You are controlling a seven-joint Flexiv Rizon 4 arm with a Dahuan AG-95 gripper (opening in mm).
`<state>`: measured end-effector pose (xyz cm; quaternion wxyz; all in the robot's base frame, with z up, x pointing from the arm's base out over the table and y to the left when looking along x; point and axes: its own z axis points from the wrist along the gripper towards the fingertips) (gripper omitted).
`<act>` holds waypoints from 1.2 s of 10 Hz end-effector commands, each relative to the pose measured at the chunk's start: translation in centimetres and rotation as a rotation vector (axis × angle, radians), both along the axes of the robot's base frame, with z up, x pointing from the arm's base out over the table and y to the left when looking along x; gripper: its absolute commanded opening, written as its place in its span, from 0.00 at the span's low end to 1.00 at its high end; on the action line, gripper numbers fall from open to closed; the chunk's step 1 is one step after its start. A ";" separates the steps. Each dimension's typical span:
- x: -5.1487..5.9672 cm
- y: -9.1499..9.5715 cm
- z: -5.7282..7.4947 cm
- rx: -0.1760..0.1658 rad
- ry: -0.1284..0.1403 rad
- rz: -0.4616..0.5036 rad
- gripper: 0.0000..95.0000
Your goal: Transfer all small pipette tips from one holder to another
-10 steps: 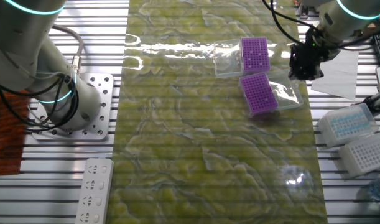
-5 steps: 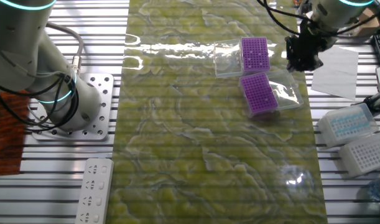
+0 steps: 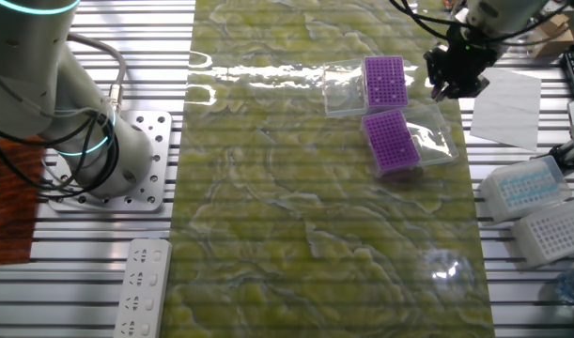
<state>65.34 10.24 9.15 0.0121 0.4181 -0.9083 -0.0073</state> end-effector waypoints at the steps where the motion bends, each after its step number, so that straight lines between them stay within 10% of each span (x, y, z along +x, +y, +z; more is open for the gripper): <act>1: -0.1 0.5 0.2 0.016 -0.015 0.091 0.00; 5: -1.2 1.8 0.6 0.149 -0.020 -0.078 0.00; 12: -2.6 5.4 0.2 0.287 -0.092 -0.160 0.00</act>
